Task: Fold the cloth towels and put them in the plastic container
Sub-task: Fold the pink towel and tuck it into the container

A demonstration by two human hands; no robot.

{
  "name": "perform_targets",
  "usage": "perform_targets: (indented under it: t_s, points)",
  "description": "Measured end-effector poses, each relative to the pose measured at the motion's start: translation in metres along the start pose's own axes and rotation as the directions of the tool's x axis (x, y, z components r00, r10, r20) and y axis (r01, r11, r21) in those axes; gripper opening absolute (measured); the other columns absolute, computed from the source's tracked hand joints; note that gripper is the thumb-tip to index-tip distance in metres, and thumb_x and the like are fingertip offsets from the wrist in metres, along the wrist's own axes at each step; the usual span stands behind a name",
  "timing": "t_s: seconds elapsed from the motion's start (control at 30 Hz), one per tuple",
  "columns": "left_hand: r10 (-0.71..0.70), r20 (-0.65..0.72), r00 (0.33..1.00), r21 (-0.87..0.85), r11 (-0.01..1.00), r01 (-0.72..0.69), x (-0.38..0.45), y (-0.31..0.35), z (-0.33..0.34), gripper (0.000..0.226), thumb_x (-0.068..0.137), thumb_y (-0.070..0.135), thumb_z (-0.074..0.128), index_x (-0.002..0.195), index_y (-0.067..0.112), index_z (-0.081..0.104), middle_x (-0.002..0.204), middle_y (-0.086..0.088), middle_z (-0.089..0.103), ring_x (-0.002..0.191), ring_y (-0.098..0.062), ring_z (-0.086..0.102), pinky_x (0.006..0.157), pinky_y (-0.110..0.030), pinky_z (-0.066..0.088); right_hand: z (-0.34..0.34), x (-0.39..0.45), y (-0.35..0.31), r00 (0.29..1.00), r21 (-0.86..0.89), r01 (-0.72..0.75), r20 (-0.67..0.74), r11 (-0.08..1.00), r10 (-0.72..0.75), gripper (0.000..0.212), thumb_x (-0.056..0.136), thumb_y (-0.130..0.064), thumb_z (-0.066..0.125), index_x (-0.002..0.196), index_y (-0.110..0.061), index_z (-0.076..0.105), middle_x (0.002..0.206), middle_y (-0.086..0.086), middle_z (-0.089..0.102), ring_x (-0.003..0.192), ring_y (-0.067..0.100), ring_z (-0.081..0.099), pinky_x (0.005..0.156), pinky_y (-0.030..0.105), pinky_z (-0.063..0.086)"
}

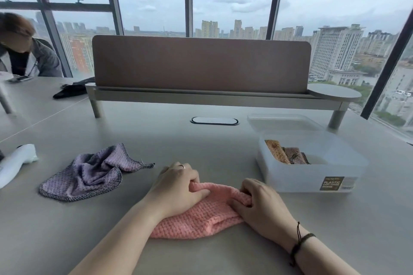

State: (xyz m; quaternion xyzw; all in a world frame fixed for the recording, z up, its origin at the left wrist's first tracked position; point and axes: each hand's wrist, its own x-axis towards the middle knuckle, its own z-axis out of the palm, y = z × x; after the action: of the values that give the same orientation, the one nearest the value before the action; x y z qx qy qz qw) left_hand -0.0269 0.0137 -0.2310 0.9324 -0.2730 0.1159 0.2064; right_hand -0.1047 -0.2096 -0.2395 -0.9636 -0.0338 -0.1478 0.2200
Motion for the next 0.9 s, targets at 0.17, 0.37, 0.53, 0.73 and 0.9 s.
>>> perform_targets:
  t_s: [0.17,0.37,0.53,0.73,0.9]
  points:
    - [0.001,0.006,1.0,-0.331,0.943,0.001,0.0,-0.011,-0.017,0.051,0.081,0.037,0.079,0.061,0.024,0.034,0.05,0.012,0.038,0.05,-0.007,0.031,0.05,-0.02,0.026,-0.003,0.001,0.0,0.997,0.253,-0.001,-0.072,0.968,0.019,0.036,0.076,-0.019,0.077,0.072,-0.028,0.043,0.064,-0.008,0.054,0.059,0.008,0.044,0.053,0.02,0.034]
    - [-0.094,0.075,0.993,-0.691,0.713,0.12,-0.007,-0.021,-0.034,0.056,0.064,0.017,0.09,0.059,0.025,0.035,0.055,0.008,0.053,0.064,-0.011,0.055,0.062,-0.025,0.044,-0.009,-0.002,-0.003,0.995,0.42,-0.097,0.048,0.903,0.084,0.048,0.06,-0.054,0.085,0.102,-0.042,0.065,0.086,-0.012,0.066,0.067,0.001,0.055,0.061,0.016,0.044]
    - [-0.183,0.097,0.978,-0.924,0.348,0.156,-0.013,-0.025,-0.05,0.048,0.054,0.006,0.089,0.053,0.021,0.044,0.082,-0.007,0.07,0.081,-0.014,0.067,0.072,-0.021,0.054,-0.021,0.002,-0.011,0.994,0.444,-0.078,0.103,0.892,0.036,0.031,0.082,-0.057,0.067,0.075,-0.027,0.071,0.066,-0.008,0.065,0.057,0.0,0.054,0.056,0.026,0.045]
    - [-0.299,0.003,0.954,-0.992,0.117,0.04,-0.01,-0.009,-0.077,0.029,0.047,0.003,0.083,0.062,0.01,0.06,0.074,-0.005,0.067,0.068,-0.014,0.064,0.065,-0.019,0.055,-0.064,0.016,-0.014,1.0,0.533,-0.002,0.009,0.846,-0.004,0.025,0.081,-0.005,0.075,0.073,-0.028,0.074,0.073,-0.005,0.072,0.067,0.005,0.061,0.064,0.018,0.046]
    - [-0.308,-0.12,0.944,-0.926,0.376,0.005,-0.014,0.004,-0.118,0.036,0.057,0.002,0.081,0.091,0.009,0.072,0.09,-0.006,0.076,0.079,-0.017,0.069,0.066,-0.019,0.057,-0.114,0.016,-0.025,0.996,0.603,0.085,-0.073,0.793,-0.051,0.023,0.066,-0.016,0.09,0.069,-0.009,0.068,0.06,0.004,0.053,0.06,0.014,0.041,0.06,0.03,0.032]
